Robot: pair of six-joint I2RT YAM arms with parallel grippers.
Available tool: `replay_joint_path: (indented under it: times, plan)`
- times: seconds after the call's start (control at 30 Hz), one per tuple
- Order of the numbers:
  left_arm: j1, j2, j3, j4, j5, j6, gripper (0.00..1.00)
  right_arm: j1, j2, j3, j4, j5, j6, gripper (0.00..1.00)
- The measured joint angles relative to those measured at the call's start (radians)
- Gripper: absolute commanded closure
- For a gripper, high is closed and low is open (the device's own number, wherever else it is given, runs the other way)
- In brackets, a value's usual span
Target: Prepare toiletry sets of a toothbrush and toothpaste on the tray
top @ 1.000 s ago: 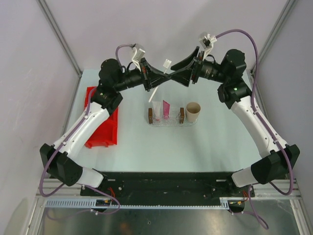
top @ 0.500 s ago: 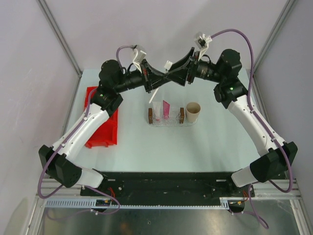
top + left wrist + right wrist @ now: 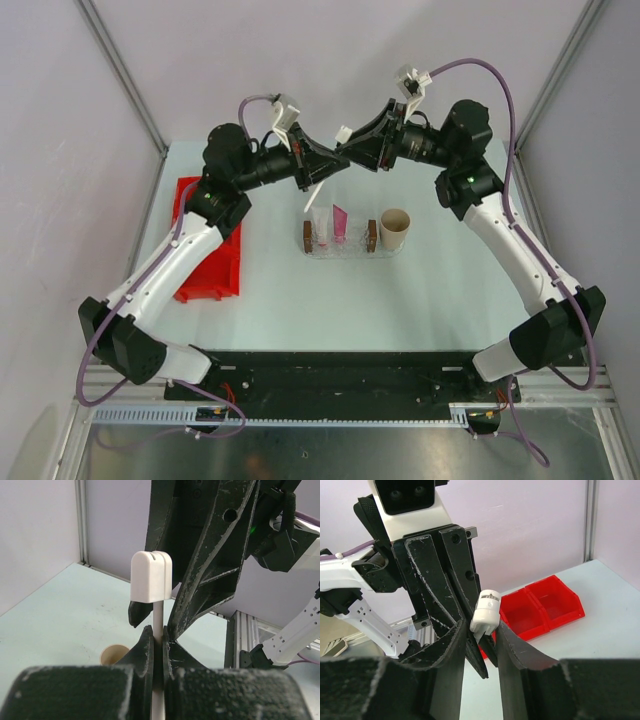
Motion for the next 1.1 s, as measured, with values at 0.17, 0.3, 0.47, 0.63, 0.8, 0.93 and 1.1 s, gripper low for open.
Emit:
replay_joint_path:
  times: [0.17,0.3,0.47,0.63,0.8,0.93,1.1]
  plan:
    - [-0.001,-0.003,0.0,0.0,0.0,0.001,1.0,0.002,0.0,0.0,0.004,0.0,0.002,0.75]
    - [-0.001,-0.007,-0.002,0.0,0.0,0.002,0.93,0.005,0.001,0.0,0.007,0.0,0.003,0.84]
    - [-0.001,-0.013,-0.005,0.0,-0.002,0.013,0.79,0.008,0.001,0.001,0.012,-0.003,0.005,1.0]
    - [-0.002,-0.013,-0.021,-0.002,-0.008,0.023,0.66,0.018,0.001,0.001,0.011,-0.003,0.004,1.0]
    - [-0.004,-0.014,-0.032,-0.003,-0.024,0.041,0.49,0.018,0.001,0.001,0.011,-0.003,0.0,1.0]
    - [-0.004,-0.017,-0.05,-0.009,-0.032,0.058,0.33,0.016,0.001,0.005,-0.007,0.003,-0.026,1.0]
    - [-0.005,-0.031,-0.053,-0.027,-0.05,0.082,0.16,0.014,0.0,0.021,-0.071,0.039,-0.1,1.0]
